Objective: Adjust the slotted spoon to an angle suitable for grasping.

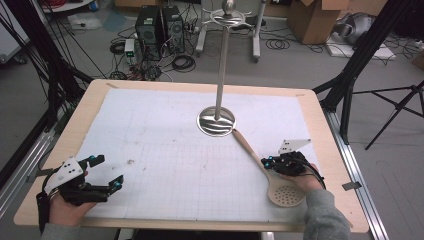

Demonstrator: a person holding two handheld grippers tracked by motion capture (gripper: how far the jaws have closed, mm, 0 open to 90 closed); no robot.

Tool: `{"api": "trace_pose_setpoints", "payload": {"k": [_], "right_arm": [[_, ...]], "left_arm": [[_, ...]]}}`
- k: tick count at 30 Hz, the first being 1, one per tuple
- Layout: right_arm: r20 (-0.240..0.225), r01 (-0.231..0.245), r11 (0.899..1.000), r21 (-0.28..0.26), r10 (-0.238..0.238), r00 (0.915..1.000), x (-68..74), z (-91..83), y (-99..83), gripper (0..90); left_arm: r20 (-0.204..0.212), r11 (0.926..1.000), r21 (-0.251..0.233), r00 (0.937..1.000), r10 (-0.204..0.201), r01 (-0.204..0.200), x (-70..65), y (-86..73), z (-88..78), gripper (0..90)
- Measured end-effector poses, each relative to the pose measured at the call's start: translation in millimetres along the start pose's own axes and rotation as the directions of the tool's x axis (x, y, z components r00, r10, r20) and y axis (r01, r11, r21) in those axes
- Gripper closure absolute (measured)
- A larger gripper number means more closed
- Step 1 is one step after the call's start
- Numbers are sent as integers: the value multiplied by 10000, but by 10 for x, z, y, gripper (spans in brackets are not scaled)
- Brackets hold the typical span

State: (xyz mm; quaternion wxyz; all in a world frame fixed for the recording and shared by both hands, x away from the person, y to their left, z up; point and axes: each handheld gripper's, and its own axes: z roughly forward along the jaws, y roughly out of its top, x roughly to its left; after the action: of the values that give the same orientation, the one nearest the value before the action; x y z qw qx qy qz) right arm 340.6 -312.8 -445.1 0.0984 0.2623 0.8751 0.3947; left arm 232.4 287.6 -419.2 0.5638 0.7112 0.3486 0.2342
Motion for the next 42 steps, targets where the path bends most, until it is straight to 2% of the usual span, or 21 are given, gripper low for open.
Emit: {"api": "trace_pose_setpoints", "payload": {"k": [4, 8, 13, 20, 24, 28, 34, 37, 42], "right_arm": [[-55, 131, 9999, -12, -131, 9999, -4, 2, 4, 900], [383, 43, 10000, 17, -44, 9993, -20, -70, 71, 900], [774, 327, 9994, 99, -334, 9964, 27, -177, 258, 900], [1099, 333, 9994, -104, -319, 9934, 98, -211, 507, 900], [1270, 3, 9993, -363, 43, 9919, 99, -165, 603, 900], [1233, -324, 9980, -549, 389, 9916, 81, -80, 659, 900], [1554, -1004, 9948, -199, 1022, 9825, -23, 72, 637, 900], [1573, -1133, 9935, -113, 1136, 9810, -45, 109, 630, 900], [1385, -1140, 9934, 132, 1111, 9841, -68, 202, 616, 900]], "left_arm": [[-18, 10000, 31, 10000, -20, 20, 1, -4, -1, 18], [-4, 10000, 6, 10000, -21, 21, 1, -3, -3, 18], [-39, 9999, -167, 10000, -44, 44, 22, 14, -44, 18], [-18, 9994, -344, 9999, -99, 98, 37, 29, -67, 18], [21, 9994, -318, 9999, -154, 155, 37, 21, -51, 18], [54, 9996, -268, 9999, -100, 101, 41, 18, -47, 18], [42, 9994, -300, 9999, -149, 150, 45, 16, -56, 18], [26, 9993, -328, 9998, -175, 175, 50, 12, -63, 18], [1, 9992, -342, 9998, -212, 212, 59, 7, -78, 18]]}}
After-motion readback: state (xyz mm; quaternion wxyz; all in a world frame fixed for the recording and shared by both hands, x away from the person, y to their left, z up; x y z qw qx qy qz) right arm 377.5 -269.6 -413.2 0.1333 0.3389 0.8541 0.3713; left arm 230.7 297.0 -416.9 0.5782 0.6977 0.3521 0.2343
